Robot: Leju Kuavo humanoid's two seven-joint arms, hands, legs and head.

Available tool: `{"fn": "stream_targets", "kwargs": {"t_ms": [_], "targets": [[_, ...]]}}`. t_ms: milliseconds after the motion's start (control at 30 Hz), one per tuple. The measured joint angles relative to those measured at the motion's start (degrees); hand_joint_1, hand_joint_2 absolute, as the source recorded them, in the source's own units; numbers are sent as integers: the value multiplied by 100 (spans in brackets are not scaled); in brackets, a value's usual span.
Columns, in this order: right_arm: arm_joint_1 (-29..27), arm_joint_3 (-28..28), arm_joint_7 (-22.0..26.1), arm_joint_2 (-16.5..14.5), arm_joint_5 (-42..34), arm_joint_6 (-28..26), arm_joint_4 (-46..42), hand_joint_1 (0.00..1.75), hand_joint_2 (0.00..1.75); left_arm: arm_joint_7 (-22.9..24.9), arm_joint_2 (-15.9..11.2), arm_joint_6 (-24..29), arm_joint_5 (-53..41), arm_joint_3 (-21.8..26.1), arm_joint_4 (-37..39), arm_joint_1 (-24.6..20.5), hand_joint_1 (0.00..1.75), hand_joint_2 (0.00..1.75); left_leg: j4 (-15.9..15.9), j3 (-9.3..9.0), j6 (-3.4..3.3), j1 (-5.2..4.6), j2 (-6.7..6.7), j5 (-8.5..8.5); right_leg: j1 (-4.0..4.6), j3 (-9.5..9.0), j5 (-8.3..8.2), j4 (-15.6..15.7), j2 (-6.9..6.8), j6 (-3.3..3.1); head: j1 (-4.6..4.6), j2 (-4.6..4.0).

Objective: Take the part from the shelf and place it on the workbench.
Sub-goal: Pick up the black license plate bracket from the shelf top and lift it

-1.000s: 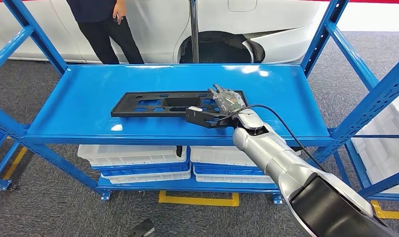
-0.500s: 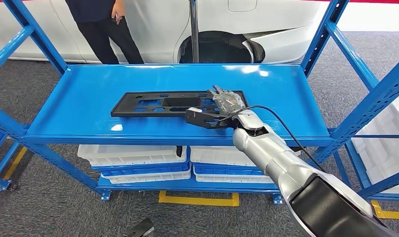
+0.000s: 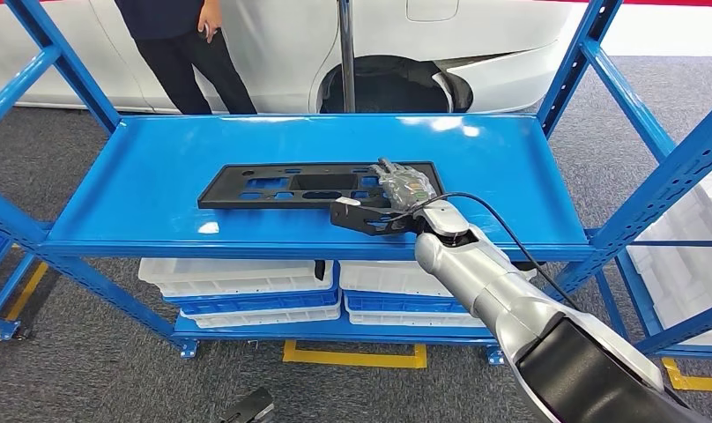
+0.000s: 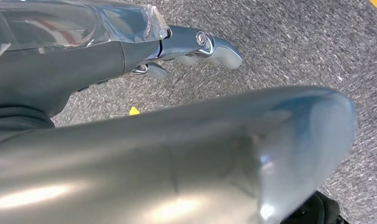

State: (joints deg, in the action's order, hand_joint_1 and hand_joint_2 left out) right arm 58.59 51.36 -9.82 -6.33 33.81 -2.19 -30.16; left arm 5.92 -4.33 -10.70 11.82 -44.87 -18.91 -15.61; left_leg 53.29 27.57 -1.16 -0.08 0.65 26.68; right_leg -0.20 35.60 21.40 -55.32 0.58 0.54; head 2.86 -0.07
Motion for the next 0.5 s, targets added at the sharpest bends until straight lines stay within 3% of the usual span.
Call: {"fn": "stream_targets", "kwargs": {"t_ms": [500], "targets": [[0,0,-1,-1,-3,21,2,0,175,-10,0,92,-9,9,0,-1,0,0,0,0,0,0,0,0,0,0,0,0,0,0,0,0]]}}
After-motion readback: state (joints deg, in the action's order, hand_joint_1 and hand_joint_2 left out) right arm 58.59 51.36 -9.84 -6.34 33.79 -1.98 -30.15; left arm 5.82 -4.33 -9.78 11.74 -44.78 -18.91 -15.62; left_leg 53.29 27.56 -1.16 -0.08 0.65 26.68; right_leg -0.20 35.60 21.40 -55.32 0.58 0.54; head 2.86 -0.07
